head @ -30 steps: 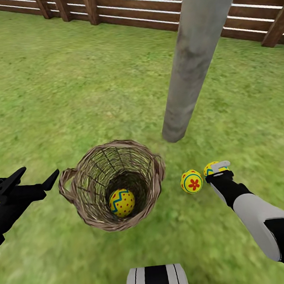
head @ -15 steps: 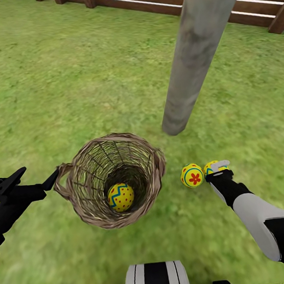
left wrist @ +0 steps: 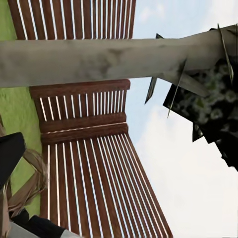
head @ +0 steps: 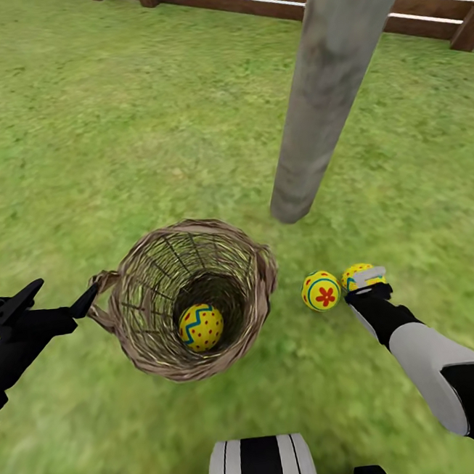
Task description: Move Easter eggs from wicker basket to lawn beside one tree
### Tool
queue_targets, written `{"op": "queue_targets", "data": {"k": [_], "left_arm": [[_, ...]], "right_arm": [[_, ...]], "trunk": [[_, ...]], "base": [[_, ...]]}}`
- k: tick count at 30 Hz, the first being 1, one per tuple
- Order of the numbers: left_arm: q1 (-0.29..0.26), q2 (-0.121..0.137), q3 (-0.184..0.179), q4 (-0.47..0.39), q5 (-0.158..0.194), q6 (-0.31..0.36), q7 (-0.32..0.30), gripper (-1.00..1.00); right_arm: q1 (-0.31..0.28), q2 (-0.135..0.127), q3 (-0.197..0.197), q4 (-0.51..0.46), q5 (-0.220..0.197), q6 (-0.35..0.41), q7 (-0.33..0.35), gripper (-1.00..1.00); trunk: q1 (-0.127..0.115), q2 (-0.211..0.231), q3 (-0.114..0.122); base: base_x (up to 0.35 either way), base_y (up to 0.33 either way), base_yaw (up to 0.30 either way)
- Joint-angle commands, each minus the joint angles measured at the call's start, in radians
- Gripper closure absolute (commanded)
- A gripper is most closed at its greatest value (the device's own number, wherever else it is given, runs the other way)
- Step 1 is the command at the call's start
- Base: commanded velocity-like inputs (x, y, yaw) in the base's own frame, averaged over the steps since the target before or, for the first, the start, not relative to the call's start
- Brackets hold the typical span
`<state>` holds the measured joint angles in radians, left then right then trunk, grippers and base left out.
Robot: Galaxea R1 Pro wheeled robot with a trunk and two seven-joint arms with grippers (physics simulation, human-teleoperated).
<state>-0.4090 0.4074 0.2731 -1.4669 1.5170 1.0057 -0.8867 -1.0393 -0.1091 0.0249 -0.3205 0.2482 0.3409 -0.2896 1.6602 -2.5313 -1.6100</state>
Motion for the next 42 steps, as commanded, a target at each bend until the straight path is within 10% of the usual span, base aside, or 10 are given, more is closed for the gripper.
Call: {"op": "queue_targets", "data": {"k": [1,34,42], "left_arm": [[-0.001,0.000,0.000,0.000,-0.001,0.003,-0.003,-1.00],[-0.001,0.001,0.000,0.000,-0.002,0.004,-0.003,-1.00],[-0.001,0.043,-0.022,0.009,-0.008,0.011,0.005,-1.00]], "right_arm": [[0.001,0.000,0.001,0.000,-0.018,0.004,0.036,-1.00],[0.001,0.002,0.001,0.001,-0.017,0.004,0.033,-1.00],[0.001,-0.001,0.003,-0.001,-0.016,0.018,0.046,-1.00]], "trunk": [[0.000,0.000,0.003],[-0.015,0.008,0.131],[-0.019,0.010,0.162]], "base": [[0.000,0.000,0.000],[0.000,0.000,0.000],[-0.013,0.000,0.000]]}}
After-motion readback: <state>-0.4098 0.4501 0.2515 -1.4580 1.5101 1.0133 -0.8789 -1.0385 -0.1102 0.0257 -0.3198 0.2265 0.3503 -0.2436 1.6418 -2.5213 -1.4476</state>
